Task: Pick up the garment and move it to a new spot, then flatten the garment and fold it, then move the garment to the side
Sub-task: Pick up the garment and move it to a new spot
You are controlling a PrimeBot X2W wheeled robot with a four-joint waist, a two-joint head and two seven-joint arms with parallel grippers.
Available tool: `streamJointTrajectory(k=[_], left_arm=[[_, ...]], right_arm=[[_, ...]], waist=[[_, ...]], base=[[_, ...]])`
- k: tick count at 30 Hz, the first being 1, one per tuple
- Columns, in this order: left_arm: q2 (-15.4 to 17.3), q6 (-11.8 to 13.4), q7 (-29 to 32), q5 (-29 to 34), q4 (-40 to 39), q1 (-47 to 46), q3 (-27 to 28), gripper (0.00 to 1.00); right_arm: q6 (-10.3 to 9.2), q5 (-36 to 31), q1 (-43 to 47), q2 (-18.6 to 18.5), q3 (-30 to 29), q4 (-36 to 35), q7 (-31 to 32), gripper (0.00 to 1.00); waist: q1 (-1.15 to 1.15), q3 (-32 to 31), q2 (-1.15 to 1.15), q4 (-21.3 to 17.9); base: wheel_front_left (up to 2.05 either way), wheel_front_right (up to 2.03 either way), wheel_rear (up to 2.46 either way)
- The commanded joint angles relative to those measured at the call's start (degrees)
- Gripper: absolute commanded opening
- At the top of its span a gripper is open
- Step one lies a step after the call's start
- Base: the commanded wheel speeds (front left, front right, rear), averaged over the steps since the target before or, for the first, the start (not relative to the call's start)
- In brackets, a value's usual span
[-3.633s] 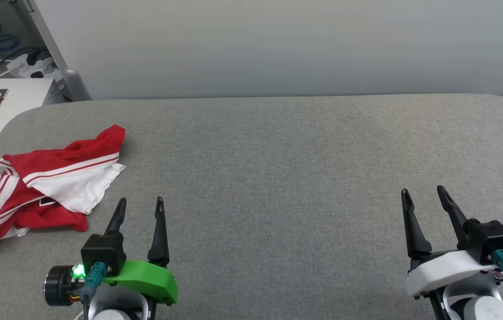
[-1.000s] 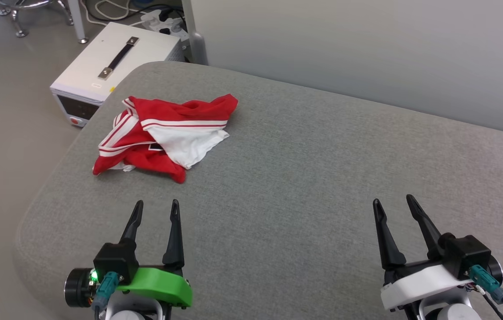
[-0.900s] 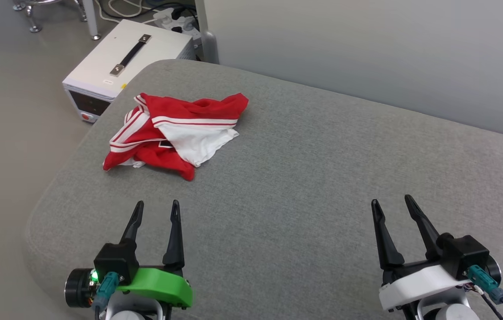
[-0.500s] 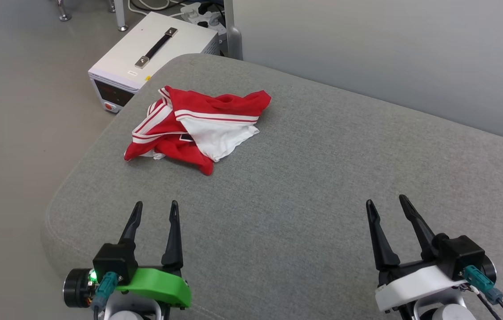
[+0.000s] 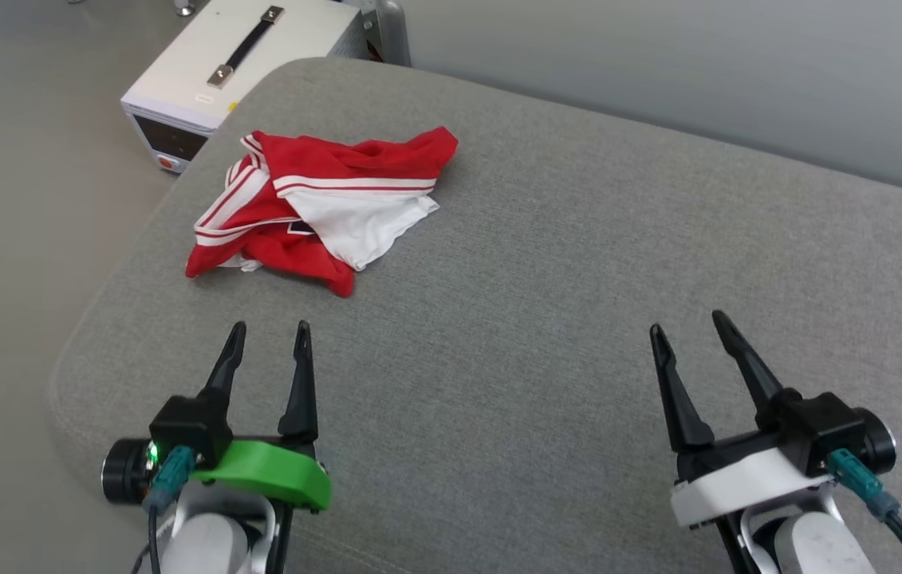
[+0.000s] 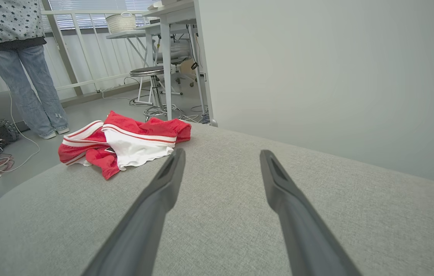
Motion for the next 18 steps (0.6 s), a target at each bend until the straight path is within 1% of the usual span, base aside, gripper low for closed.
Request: streamJointTrajectory(k=[1,4,7,10,12,14,16,18], left_arm=[[1.1,-1.0,-0.3,1.4,2.0,-3.5,-0.2,1.0],[3.7,-1.9,-0.3,1.8,7.7,-9.6,0.8,1.0],[7.2,-3.4,1.3,1.6,12.9,-18.0,0.8,1.0],[10.9,-4.7,5.2,1.2,17.4,-26.4,-0.5,1.0],[13.6,-5.2,9.3,0.2,20.8,-31.7,-1.8,1.0],[16.1,-5.4,13.6,-1.6,23.8,-36.5,-3.9,1.0],[19.0,-5.4,18.2,-4.4,25.5,-40.3,-9.2,1.0],[21.3,-5.5,22.9,-9.1,26.9,-43.4,-13.2,1.0]], right_arm=[[-0.06,-0.6,-1.7,-1.0,0.1,-0.9,-0.5,1.0],[-0.06,-1.2,-3.6,-2.3,0.8,-2.3,0.1,1.0],[-0.06,-0.4,-5.3,-2.6,-0.5,-4.6,0.6,1.0],[-0.06,-0.3,-6.6,-3.3,-0.3,-6.8,1.6,1.0],[-0.06,-0.9,-7.6,-4.3,0.7,-7.8,2.3,1.0],[-0.06,-1.6,-8.5,-5.0,1.2,-8.7,2.6,1.0],[-0.06,-1.6,-9.4,-5.0,1.1,-9.5,2.7,1.0],[-0.06,-1.5,-9.9,-4.9,1.1,-9.9,2.6,1.0]], waist=[[0.0,5.6,0.0,-3.7],[0.0,9.2,0.0,-6.2],[0.0,13.4,0.0,-8.3],[0.0,17.3,0.0,-9.9],[0.0,19.4,0.0,-11.2],[0.0,21.2,0.0,-12.5],[0.0,22.9,0.0,-13.7],[0.0,24.1,0.0,-14.6]], base=[[0.0,0.0,0.0],[0.0,0.0,0.0],[0.0,0.0,0.0],[0.0,0.0,0.0],[0.0,0.0,0.0],[0.0,0.0,0.0],[0.0,0.0,0.0],[0.0,0.0,0.0]])
